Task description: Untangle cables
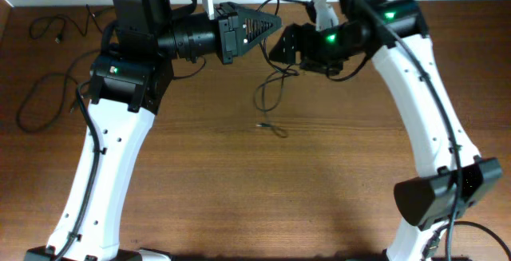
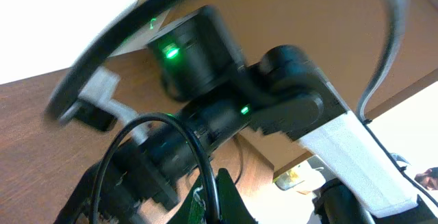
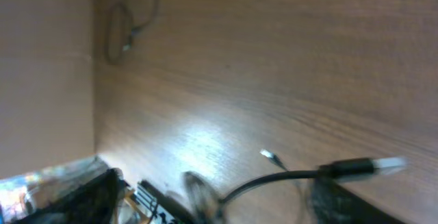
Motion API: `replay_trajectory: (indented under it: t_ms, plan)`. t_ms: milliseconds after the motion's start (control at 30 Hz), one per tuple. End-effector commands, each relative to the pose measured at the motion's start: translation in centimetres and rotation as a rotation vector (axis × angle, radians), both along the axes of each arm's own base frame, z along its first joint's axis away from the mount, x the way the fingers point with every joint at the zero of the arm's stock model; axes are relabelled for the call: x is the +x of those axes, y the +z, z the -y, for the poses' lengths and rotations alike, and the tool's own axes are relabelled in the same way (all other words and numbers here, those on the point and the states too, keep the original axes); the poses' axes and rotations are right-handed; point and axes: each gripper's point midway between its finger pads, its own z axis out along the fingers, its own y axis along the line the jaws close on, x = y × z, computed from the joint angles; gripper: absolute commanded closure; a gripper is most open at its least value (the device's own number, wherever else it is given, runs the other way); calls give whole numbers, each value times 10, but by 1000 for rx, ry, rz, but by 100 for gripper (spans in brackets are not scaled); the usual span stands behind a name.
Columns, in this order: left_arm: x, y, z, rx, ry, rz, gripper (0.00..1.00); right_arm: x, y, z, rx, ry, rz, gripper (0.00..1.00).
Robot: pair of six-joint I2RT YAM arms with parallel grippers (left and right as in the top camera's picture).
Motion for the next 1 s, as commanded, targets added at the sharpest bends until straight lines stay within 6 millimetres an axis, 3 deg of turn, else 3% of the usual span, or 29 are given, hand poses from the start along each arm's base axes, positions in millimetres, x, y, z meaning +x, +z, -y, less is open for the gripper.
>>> replay_trajectory:
  t_ms: [0,33,133,200,267,300,367,400,467,533,633,700,800,900,967]
  plan:
    - [-2,3,-1,-10,-12,-4,100,0,-45,2,-108,-17,-82,39]
    - [-2,3,-1,-10,-11,-4,100,-1,-50,5,-131,-25,-90,50]
    - [0,3,-3,-10,-3,-4,100,-7,-59,19,-211,-48,-118,57]
    - [7,3,-14,-16,30,-22,100,-9,-63,24,-244,-57,-129,83]
    - [16,1,-28,-11,75,-35,100,-6,-67,36,-299,-110,-137,95]
    - [28,-7,-40,11,155,-66,100,-4,-70,47,-342,-184,-157,93]
    - [51,-30,-64,72,350,-161,100,-2,-70,53,-341,-204,-164,63]
    - [69,-60,-94,127,599,-322,100,-2,-66,54,-291,-174,-172,53]
    - [78,-74,-116,147,762,-398,100,-7,-58,40,-199,-41,-138,47]
    - [82,-75,-123,110,825,-449,100,-18,-42,15,-39,115,-110,28]
    - [81,-72,-118,-40,850,-618,100,-20,-30,0,60,157,-99,23]
    - [80,-72,-118,-135,884,-740,100,-24,-20,-14,129,219,-68,13]
    - [80,-70,-115,-244,899,-868,100,-19,-15,-36,142,261,13,12]
    - [90,-43,-110,-313,843,-773,100,-4,-31,-28,3,104,-12,11]
    - [94,-30,-108,-346,821,-730,100,-6,-33,-31,-15,108,-12,12]
